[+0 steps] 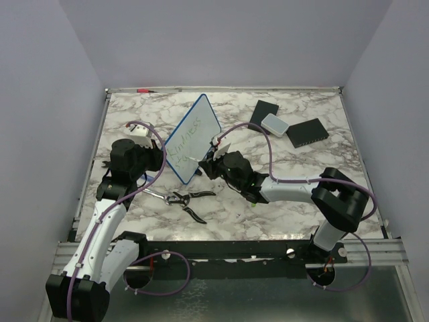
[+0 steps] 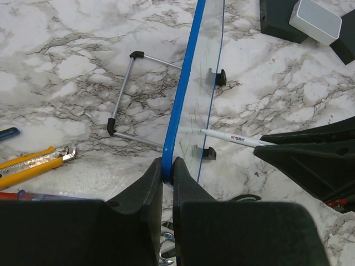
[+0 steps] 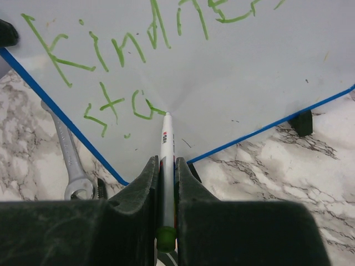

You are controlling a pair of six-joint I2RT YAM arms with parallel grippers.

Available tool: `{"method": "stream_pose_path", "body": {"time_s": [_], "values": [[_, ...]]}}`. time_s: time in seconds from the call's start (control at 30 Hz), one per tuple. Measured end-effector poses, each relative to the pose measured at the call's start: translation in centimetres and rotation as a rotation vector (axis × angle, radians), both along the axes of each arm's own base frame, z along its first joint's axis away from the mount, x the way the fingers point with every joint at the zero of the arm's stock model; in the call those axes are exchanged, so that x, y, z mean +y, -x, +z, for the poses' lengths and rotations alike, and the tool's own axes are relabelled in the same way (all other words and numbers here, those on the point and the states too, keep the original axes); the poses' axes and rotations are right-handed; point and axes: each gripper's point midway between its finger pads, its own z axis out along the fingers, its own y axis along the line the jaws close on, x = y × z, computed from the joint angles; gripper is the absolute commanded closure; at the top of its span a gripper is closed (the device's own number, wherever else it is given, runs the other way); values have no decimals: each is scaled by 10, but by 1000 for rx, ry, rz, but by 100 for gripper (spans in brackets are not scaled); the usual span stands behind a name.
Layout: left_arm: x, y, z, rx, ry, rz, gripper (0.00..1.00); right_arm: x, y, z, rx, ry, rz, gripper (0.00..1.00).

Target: Write a sentence on the whiteboard

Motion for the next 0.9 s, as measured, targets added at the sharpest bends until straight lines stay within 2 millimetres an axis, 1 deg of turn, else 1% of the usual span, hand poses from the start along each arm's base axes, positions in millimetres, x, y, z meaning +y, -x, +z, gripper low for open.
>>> {"method": "stream_pose_path", "body": {"time_s": [0.17, 0.67, 0.77, 0.83, 0.9], "values": [[0, 0, 0, 0, 0, 0, 97, -4, -3, -8, 9, 19, -27, 99], [0, 0, 0, -1, 0, 0, 97, -5, -5, -7, 3, 21, -41, 99], [0, 0, 0, -1, 0, 0, 97, -5, -6, -4, -6, 17, -40, 99], [0, 0, 0, -1, 0, -1, 97, -5, -6, 2, -15, 5, -42, 99], [0, 0, 0, -1, 0, -1, 97, -6, -6, 13, -29, -16, -43, 99]]}}
